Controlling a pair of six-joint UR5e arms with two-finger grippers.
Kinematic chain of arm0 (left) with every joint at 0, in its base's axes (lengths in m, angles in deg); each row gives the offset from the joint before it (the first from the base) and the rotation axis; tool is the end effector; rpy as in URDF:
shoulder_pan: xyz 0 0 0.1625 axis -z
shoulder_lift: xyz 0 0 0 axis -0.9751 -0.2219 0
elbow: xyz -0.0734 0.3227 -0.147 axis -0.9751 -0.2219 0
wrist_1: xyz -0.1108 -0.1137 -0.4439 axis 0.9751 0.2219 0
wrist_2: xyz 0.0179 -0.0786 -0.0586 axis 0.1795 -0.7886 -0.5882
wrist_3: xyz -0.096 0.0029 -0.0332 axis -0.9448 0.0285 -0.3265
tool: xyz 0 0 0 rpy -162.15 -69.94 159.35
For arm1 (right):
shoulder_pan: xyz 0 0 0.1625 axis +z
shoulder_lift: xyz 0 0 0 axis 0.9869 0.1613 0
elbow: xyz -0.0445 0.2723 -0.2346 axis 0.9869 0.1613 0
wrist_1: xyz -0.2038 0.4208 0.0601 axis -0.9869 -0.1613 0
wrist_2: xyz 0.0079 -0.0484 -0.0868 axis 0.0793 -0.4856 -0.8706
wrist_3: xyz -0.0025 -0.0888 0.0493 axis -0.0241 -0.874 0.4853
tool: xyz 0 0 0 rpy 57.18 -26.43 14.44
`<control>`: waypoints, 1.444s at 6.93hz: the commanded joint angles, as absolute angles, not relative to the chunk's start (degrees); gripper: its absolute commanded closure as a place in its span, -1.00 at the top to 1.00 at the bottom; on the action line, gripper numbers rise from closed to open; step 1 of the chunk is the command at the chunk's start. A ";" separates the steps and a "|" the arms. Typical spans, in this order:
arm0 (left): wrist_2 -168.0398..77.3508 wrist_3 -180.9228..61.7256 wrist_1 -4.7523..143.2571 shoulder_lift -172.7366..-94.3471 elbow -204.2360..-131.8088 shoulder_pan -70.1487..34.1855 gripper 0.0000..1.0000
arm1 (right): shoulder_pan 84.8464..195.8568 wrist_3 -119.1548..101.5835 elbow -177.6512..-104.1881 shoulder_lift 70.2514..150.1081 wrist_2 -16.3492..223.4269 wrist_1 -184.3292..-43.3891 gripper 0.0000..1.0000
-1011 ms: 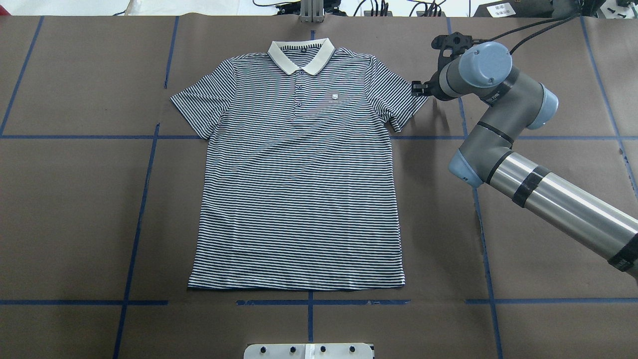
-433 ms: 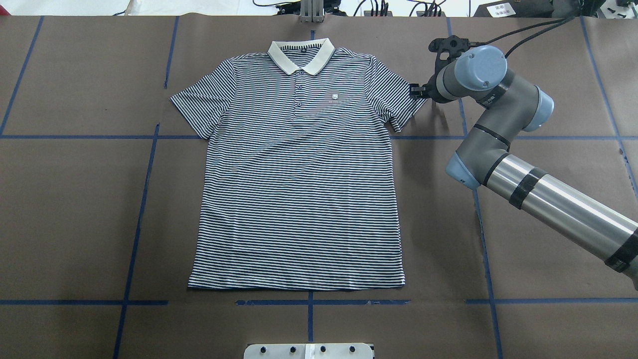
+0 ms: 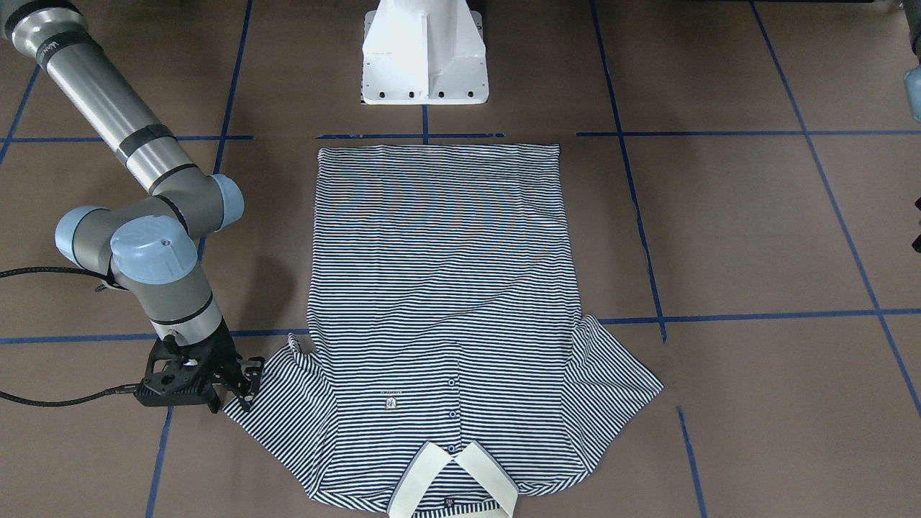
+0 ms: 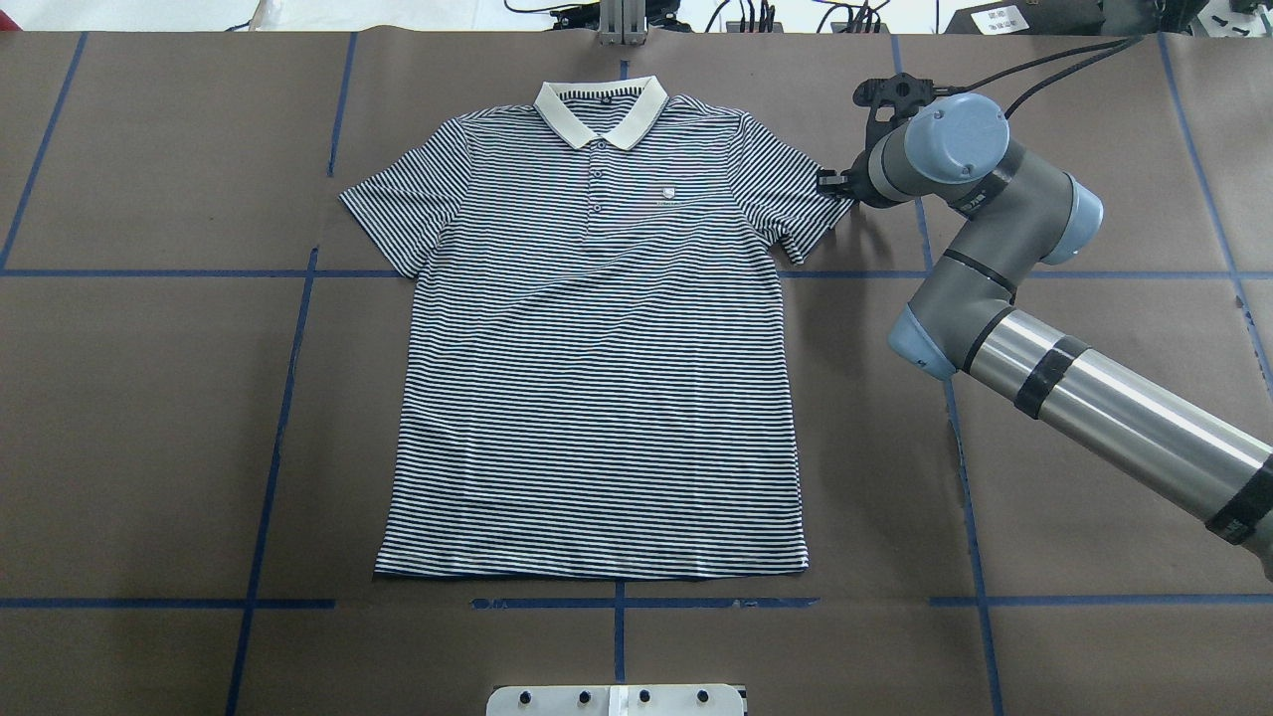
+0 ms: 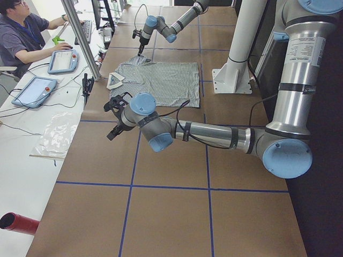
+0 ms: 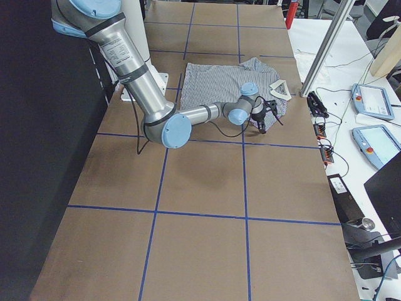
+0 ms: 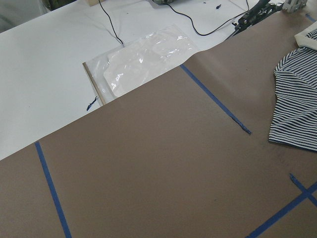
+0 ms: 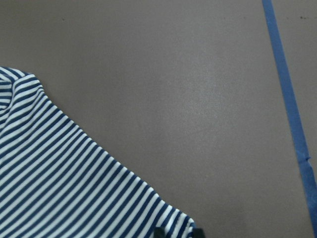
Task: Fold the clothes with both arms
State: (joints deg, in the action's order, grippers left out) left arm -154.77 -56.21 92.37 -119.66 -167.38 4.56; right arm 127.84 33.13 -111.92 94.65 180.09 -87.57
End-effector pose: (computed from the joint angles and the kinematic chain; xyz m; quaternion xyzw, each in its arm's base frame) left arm 0.0211 -0.6088 0.4367 0.3766 0.3794 0.1404 0.8334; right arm -0.4579 -0.6641 0.3709 0.2042 -0.3687 0.0881 0.9025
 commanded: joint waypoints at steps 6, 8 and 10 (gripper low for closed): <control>-154.68 -56.73 92.37 -119.66 -167.41 4.56 1.00 | 122.15 46.96 -116.58 81.03 169.95 -109.50 -1.00; -154.68 -56.73 92.28 -119.66 -167.40 4.56 1.00 | 119.05 51.77 -106.77 73.10 163.43 -109.62 -1.00; -154.68 -56.82 92.28 -119.66 -167.32 4.47 1.00 | 118.60 51.88 -105.85 72.98 163.13 -109.53 -1.00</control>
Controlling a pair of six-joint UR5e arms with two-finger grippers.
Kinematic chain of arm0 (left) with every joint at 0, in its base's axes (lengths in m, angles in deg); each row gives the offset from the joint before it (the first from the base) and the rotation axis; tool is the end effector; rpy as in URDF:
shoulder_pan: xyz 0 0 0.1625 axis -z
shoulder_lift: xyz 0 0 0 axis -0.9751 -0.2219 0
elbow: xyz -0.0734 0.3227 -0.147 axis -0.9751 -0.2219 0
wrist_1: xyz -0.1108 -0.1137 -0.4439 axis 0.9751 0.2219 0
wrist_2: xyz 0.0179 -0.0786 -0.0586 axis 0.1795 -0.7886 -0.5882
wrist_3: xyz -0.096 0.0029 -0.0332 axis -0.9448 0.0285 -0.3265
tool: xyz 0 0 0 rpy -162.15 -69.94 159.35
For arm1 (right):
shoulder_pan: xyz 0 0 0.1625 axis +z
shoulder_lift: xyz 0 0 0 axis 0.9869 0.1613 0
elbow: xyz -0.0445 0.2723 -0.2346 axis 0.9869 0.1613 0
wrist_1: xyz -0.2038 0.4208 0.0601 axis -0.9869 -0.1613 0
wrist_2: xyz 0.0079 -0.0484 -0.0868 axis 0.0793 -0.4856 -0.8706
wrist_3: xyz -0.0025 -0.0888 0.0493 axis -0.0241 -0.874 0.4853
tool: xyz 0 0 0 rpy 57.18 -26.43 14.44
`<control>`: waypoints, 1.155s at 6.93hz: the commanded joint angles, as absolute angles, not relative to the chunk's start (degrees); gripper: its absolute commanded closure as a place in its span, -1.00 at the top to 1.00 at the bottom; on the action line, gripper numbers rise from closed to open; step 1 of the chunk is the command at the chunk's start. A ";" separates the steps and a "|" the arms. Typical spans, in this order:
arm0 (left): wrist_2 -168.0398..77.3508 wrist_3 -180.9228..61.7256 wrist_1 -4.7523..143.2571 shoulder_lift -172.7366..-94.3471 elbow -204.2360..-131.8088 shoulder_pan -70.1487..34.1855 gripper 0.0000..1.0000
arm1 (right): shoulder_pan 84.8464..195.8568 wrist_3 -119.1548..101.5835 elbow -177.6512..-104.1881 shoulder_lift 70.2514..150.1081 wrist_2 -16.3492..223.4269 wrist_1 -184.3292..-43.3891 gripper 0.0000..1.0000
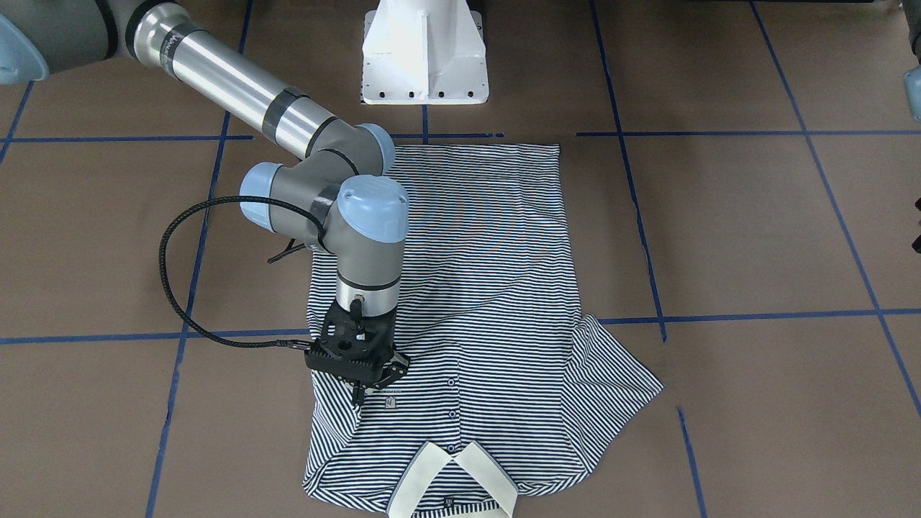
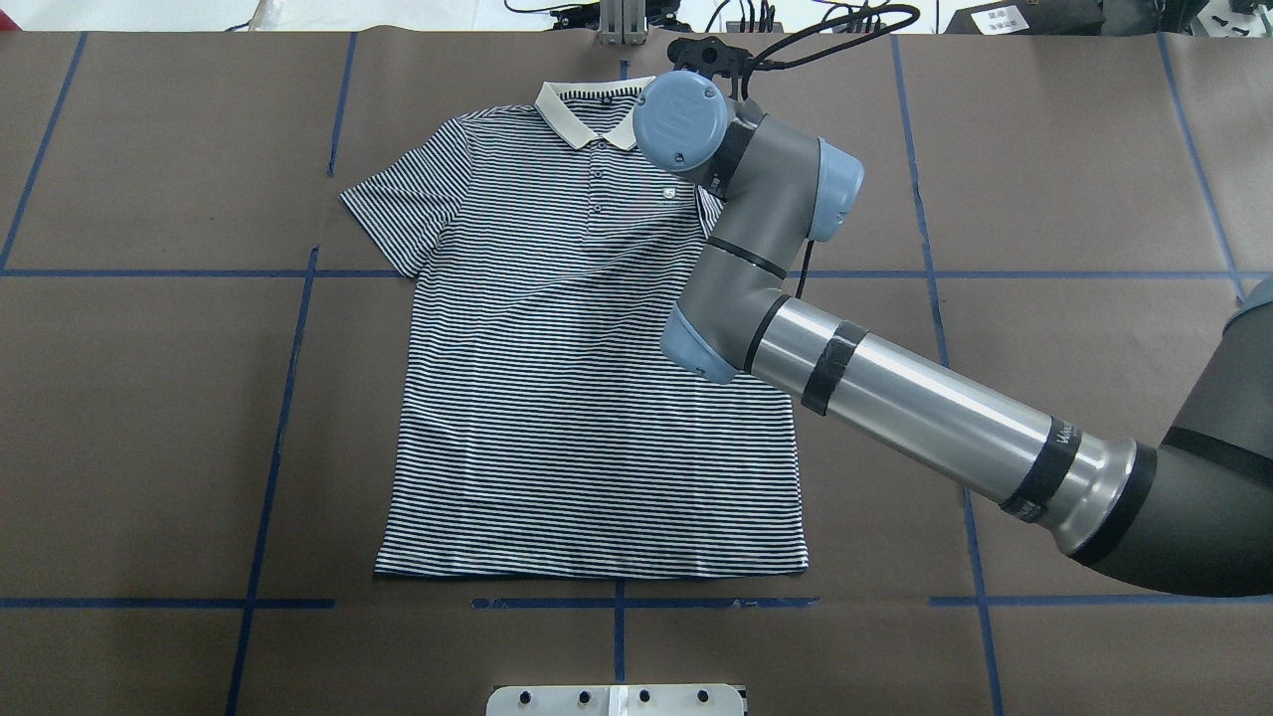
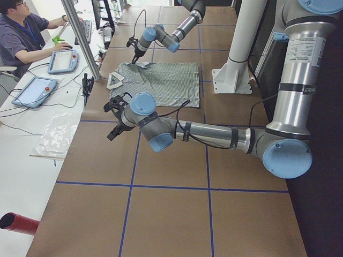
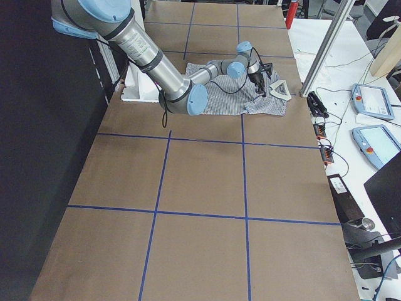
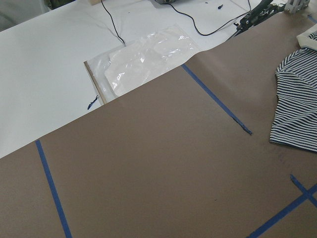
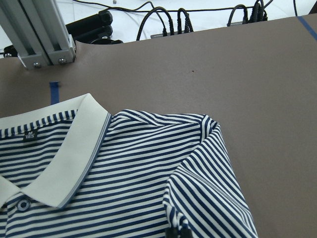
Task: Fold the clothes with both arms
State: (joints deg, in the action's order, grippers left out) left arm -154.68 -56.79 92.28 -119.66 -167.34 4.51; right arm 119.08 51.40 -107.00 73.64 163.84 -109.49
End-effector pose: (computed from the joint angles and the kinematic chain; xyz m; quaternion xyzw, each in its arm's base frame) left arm 0.0215 -0.6090 0.4374 0.3738 0.3808 0.1358 0.8347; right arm -0.5780 -0.6425 0.1699 0.2093 -0.3082 0.2222 0.9010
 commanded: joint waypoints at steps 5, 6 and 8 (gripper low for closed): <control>-154.24 -57.00 92.19 -125.42 -164.79 -0.95 1.00 | 125.06 37.42 -112.07 73.41 178.07 -109.18 1.00; -154.24 -58.30 92.19 -130.25 -160.59 -4.28 1.00 | 128.93 31.98 -115.30 76.38 184.08 -109.18 1.00; -143.24 -78.26 92.02 -137.12 -157.39 -12.27 0.98 | 137.63 21.53 -125.05 87.95 194.99 -108.83 1.00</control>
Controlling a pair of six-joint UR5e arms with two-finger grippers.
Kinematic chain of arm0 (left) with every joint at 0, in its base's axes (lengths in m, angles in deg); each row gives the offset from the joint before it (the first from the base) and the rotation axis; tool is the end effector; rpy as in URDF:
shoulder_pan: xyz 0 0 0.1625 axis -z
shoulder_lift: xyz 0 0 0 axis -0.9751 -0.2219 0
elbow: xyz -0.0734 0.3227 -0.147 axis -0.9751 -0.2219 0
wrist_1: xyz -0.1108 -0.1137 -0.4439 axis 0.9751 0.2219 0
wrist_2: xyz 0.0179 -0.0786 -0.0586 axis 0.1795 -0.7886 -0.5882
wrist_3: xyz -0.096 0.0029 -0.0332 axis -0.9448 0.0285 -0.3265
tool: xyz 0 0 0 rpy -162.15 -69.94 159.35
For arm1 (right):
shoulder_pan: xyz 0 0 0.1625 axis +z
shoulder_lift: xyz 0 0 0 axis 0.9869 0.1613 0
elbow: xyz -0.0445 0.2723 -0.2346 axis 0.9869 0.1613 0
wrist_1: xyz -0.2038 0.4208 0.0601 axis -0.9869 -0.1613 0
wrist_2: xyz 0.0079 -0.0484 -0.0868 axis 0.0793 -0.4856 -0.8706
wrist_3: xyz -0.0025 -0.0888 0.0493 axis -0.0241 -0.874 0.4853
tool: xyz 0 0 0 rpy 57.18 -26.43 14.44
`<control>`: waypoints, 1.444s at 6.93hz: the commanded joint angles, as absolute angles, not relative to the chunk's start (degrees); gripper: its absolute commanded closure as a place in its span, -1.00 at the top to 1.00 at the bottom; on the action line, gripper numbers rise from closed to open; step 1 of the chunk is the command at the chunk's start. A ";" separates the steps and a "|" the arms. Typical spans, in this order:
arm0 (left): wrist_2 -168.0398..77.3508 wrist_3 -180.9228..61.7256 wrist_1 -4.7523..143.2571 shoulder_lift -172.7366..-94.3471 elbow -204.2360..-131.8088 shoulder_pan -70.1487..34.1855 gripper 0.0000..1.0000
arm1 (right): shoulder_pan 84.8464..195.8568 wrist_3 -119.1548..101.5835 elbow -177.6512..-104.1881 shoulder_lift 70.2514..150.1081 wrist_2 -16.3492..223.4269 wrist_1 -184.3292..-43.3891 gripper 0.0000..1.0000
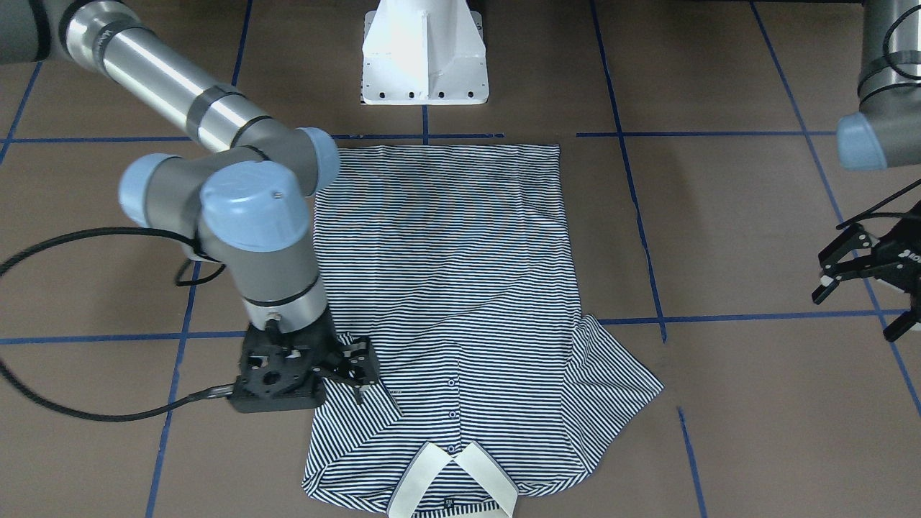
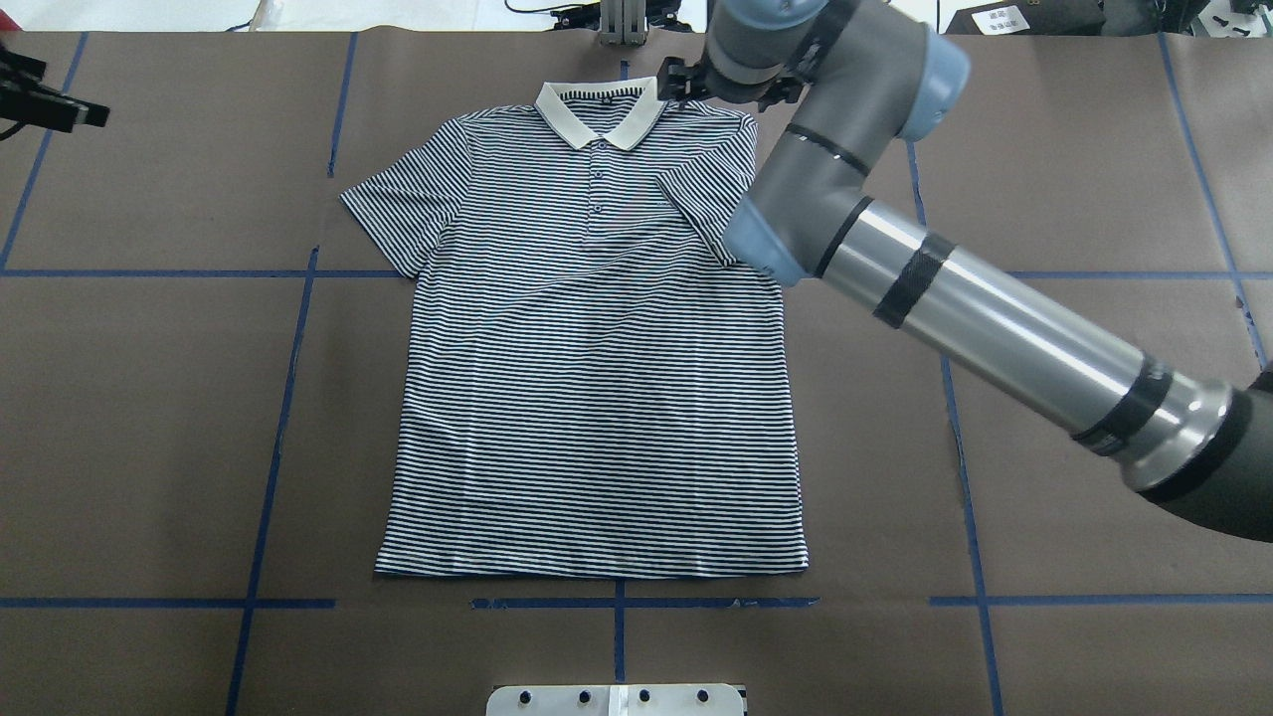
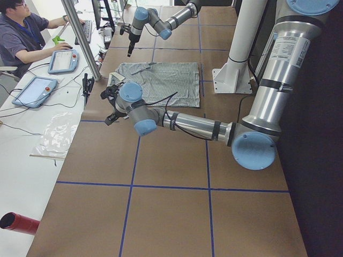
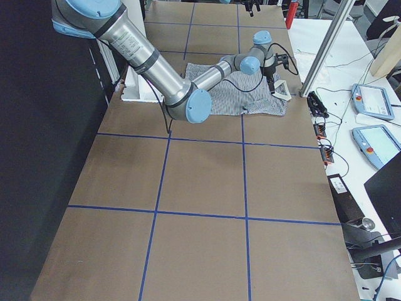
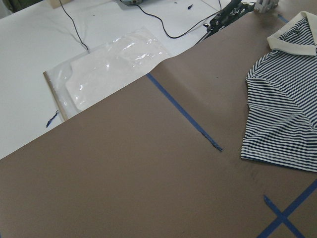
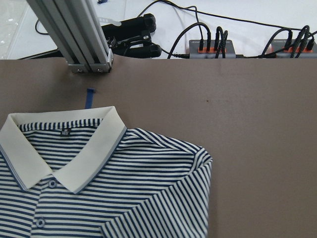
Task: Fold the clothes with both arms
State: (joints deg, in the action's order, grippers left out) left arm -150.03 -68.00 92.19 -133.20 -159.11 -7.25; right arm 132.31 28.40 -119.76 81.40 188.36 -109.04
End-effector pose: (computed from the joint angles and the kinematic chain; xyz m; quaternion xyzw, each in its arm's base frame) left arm 0.1657 -0.6669 0.3693 0.3465 0.4260 0.1347 0.8248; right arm -0.4172 -0.6906 0.1579 0.1815 -0.3918 0.0562 0.9002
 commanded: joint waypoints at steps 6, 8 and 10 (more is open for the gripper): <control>-120.27 -103.80 92.19 -145.94 -144.74 -26.87 0.55 | 143.12 12.33 -127.02 94.60 199.26 -108.04 1.00; -119.88 -103.93 92.28 -145.85 -143.51 -29.00 0.51 | 143.03 12.24 -127.29 95.04 199.34 -108.04 1.00; -119.70 -103.93 92.80 -145.85 -142.28 -29.71 0.44 | 143.04 12.07 -127.29 95.56 199.34 -108.04 1.00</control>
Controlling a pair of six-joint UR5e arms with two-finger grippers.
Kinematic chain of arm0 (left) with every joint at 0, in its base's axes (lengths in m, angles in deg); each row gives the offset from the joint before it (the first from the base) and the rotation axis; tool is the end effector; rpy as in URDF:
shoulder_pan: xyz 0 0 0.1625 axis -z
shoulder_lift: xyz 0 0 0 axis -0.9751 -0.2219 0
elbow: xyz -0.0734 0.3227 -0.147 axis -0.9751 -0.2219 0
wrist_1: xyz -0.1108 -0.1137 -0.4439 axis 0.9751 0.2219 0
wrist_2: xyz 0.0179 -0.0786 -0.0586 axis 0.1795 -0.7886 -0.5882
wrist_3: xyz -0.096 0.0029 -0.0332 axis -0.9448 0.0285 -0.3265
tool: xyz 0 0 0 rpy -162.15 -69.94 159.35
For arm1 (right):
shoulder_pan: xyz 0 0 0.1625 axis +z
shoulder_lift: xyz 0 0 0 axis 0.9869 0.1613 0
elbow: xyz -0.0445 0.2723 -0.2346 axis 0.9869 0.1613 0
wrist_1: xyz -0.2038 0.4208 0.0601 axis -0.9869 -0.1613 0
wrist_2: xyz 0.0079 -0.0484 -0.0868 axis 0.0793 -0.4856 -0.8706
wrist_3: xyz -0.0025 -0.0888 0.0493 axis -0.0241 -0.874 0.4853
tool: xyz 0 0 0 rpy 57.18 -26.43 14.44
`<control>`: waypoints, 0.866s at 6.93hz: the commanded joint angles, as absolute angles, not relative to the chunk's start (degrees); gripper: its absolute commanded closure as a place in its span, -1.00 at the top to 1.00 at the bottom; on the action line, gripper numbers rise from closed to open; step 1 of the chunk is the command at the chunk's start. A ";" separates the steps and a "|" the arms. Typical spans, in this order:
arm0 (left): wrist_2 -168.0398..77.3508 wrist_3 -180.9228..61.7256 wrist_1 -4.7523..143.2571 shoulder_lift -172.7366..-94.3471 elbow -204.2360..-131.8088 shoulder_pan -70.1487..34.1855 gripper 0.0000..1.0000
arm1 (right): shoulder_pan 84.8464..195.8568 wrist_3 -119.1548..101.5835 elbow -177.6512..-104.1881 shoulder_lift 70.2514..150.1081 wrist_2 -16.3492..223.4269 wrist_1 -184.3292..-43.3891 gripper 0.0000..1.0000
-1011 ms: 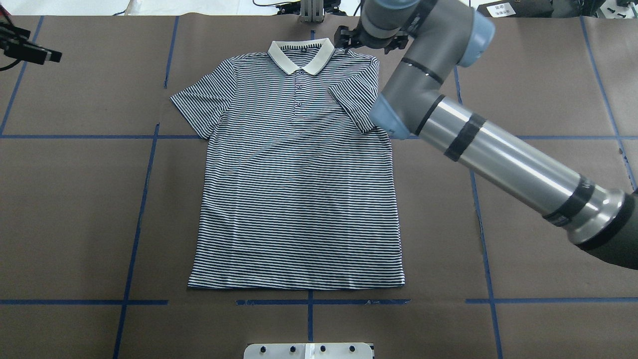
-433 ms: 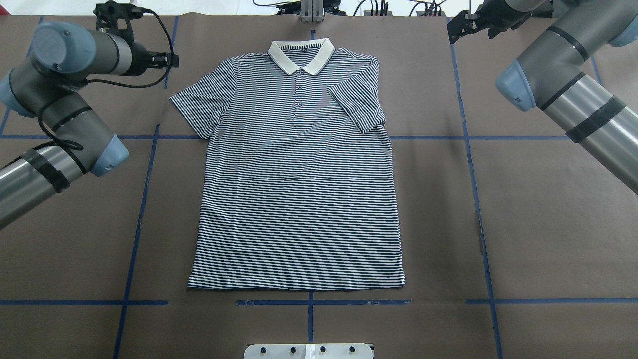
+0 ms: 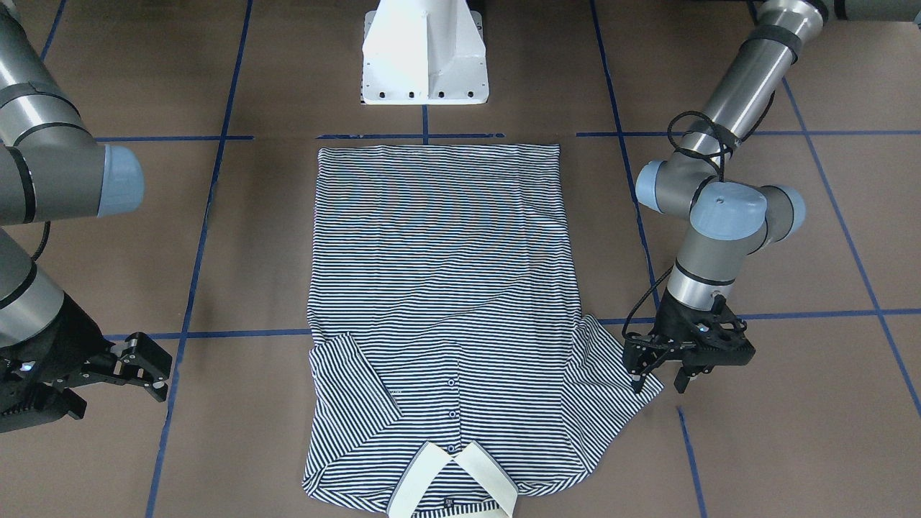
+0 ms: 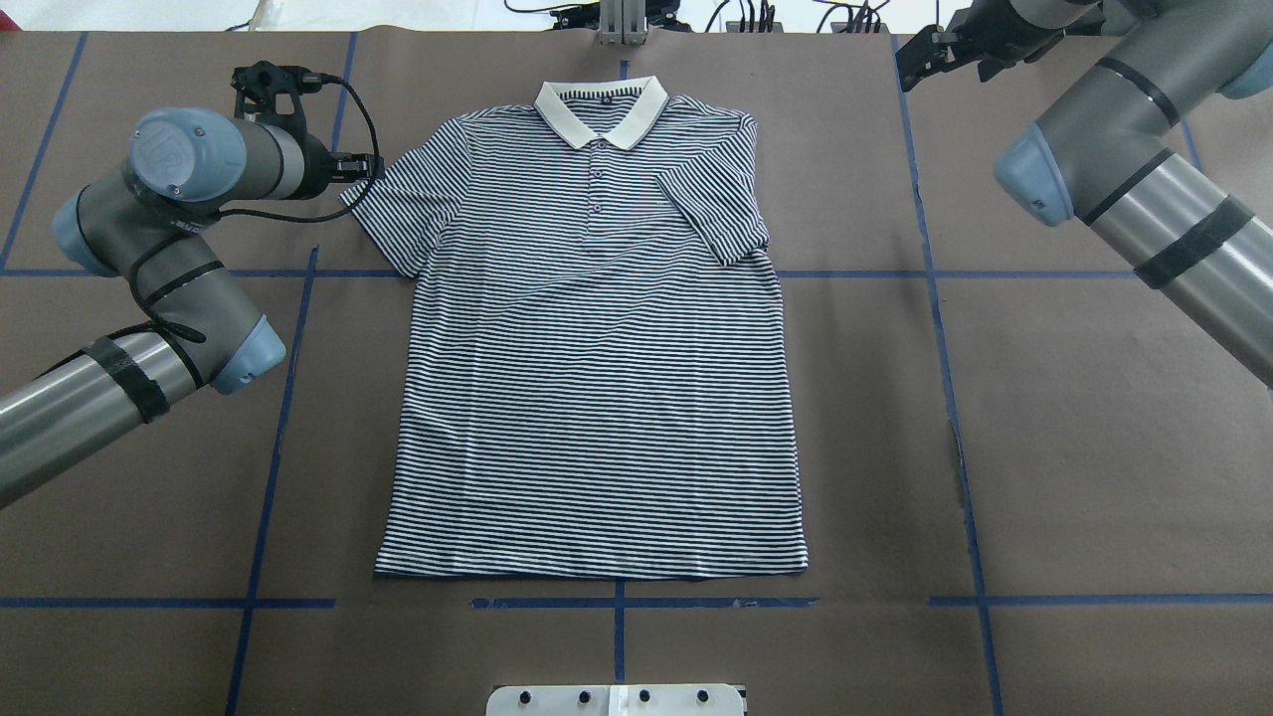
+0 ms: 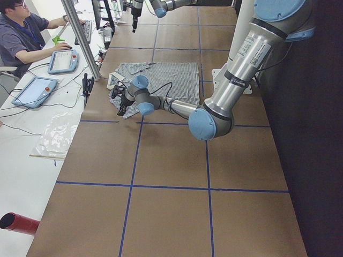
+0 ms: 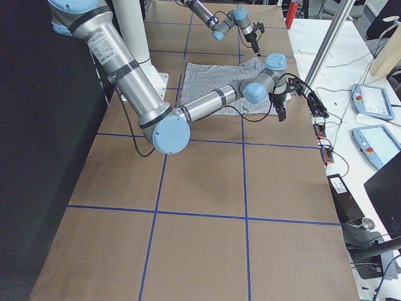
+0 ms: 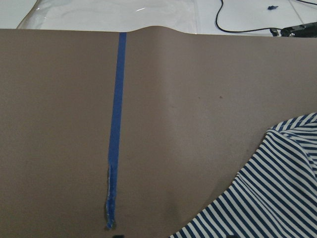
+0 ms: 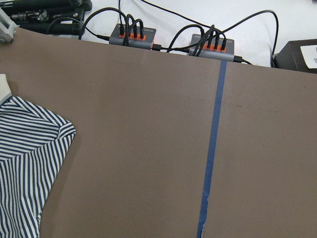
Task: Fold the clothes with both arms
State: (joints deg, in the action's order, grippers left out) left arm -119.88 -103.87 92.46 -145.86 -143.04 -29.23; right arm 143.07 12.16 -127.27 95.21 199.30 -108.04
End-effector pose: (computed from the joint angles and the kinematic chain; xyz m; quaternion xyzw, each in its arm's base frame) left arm 0.4303 -0.6599 0.3783 0.2690 0.3996 -0.1039 0.8702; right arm -0.2752 -0.7069 0.2676 0.1783 -0.3877 -0.0149 0.9043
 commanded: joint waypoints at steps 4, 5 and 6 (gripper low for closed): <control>-119.52 -103.58 94.21 -145.94 -140.86 -30.15 0.41 | 143.03 11.89 -127.29 95.83 199.26 -108.04 1.00; -119.61 -103.58 94.30 -145.94 -140.86 -30.33 0.40 | 143.03 11.89 -127.55 96.18 199.26 -108.04 1.00; -119.53 -103.58 94.30 -145.94 -140.86 -30.51 0.36 | 143.03 11.89 -127.64 96.27 199.26 -108.04 1.00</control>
State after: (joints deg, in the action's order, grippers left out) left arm -119.56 -103.58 94.22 -145.94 -140.91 -30.29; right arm 143.04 11.90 -127.49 96.07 199.26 -108.04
